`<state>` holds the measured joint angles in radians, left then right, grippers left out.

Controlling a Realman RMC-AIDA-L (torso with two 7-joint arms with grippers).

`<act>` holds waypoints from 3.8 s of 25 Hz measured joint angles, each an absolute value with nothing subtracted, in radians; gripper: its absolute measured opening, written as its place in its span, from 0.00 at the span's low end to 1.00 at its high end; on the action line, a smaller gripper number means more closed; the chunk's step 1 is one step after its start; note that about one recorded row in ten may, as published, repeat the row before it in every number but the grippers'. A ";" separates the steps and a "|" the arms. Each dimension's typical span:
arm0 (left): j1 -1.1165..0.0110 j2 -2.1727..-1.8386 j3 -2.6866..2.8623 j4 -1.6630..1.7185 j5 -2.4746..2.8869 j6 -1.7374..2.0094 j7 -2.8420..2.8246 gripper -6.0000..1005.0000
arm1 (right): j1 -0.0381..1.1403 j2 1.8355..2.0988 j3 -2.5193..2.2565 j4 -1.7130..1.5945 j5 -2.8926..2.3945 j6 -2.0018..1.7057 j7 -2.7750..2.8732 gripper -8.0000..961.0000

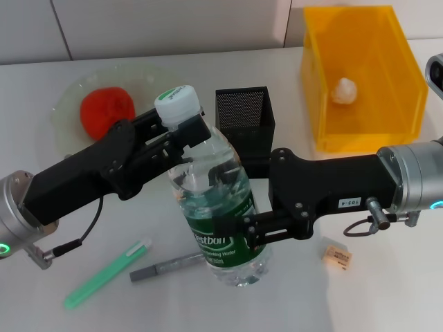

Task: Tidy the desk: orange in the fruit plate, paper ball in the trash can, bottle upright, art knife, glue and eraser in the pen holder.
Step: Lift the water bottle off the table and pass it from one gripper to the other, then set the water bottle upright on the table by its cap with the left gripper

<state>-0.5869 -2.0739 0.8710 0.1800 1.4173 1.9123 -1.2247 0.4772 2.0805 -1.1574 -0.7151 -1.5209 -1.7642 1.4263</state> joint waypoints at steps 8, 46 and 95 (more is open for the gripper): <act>-0.589 -2.074 0.873 0.193 1.418 1.918 -1.231 0.47 | 0.477 2.079 -1.166 -0.715 -1.523 -1.764 1.427 0.81; -0.577 -2.069 0.892 0.281 1.425 1.922 -1.327 0.45 | 0.477 2.079 -1.156 -0.728 -1.551 -1.778 1.446 0.82; -0.552 -2.066 0.909 0.363 1.424 1.940 -1.330 0.50 | 0.396 2.055 -1.127 -0.837 -1.576 -1.836 1.596 0.82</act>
